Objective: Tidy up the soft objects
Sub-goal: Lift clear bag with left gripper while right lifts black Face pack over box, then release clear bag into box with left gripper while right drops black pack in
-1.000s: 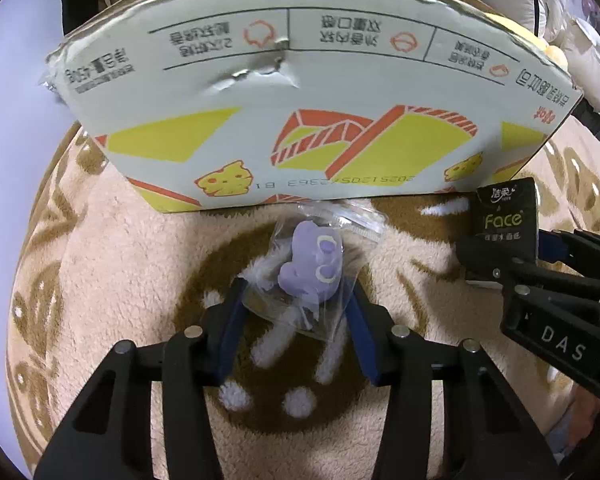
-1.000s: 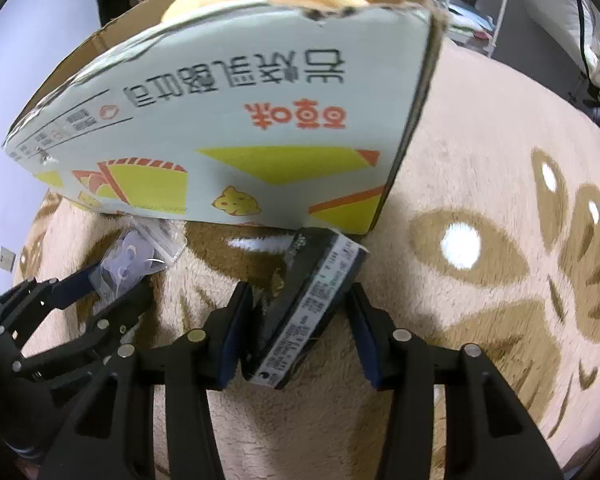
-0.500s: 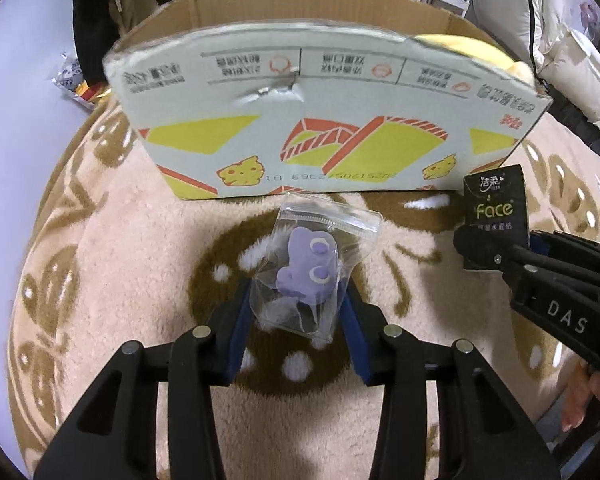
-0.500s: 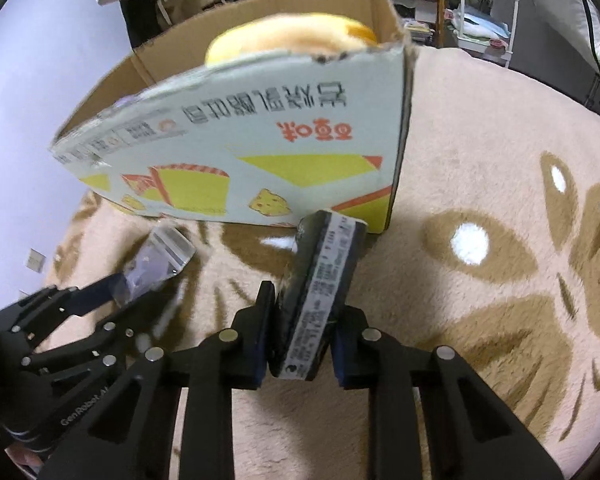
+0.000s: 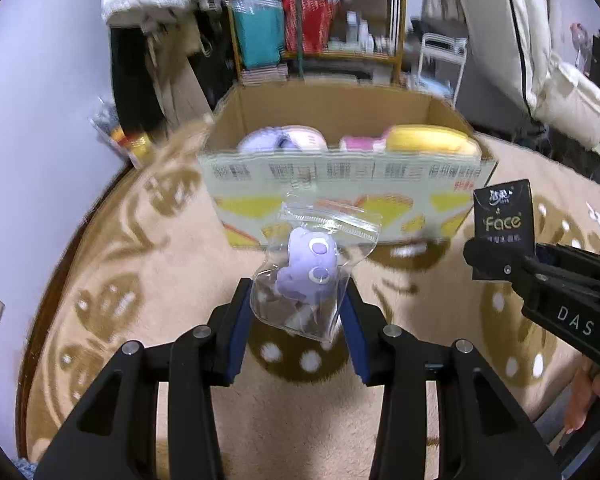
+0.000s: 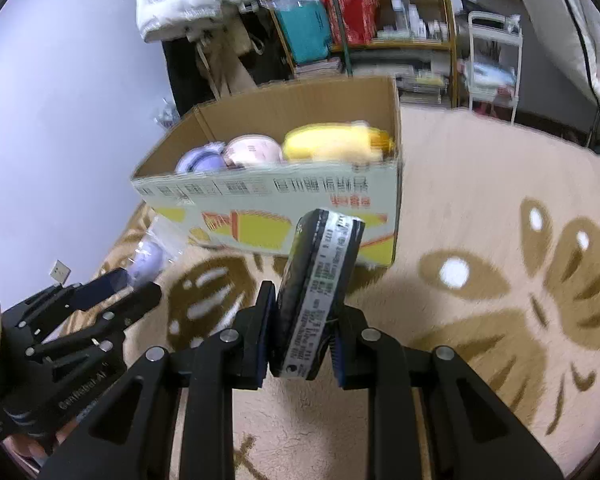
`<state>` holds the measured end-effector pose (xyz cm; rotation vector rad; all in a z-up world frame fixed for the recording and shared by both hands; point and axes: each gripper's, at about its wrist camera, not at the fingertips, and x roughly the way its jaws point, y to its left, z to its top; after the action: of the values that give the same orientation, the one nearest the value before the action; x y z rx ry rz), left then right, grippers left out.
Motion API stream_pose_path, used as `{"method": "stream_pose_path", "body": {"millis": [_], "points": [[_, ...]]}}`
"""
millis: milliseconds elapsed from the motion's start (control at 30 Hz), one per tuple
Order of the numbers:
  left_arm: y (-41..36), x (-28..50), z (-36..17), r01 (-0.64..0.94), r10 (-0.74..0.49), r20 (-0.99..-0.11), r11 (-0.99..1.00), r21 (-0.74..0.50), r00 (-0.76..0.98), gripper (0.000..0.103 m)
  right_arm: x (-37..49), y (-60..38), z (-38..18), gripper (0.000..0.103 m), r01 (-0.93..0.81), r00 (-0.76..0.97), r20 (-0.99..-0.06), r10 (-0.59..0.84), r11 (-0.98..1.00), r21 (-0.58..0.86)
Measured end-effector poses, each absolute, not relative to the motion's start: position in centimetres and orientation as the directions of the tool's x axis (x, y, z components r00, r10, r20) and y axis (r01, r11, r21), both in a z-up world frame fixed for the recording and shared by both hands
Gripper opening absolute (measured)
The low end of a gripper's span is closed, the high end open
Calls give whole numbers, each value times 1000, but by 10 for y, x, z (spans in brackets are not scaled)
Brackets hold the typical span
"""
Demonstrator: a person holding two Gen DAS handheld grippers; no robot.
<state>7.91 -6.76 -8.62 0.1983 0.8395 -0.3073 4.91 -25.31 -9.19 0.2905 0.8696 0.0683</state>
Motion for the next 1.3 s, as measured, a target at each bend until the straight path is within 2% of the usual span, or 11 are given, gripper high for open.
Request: {"method": "stream_pose_path", "body": {"millis": [333,633,867,1300], "points": [[-59,77,-39,275,-156,-622,956,100,768,41,42,-249,-45,25,-32,798,-573,185,963,267],[-65,93,-16,262,-155,-530,956,131,833,41,59,-254,-15,25,-58,852,-493,179,966,252],[-72,122,-16,272,-163,-524,953,137,836,41,86,-261,-15,26,-53,859,-485,163,971,232],[-91,156,-49,298,-159,-595,944,142,788,42,130,-261,-46,28,-50,810,-559,177,971,235]]}}
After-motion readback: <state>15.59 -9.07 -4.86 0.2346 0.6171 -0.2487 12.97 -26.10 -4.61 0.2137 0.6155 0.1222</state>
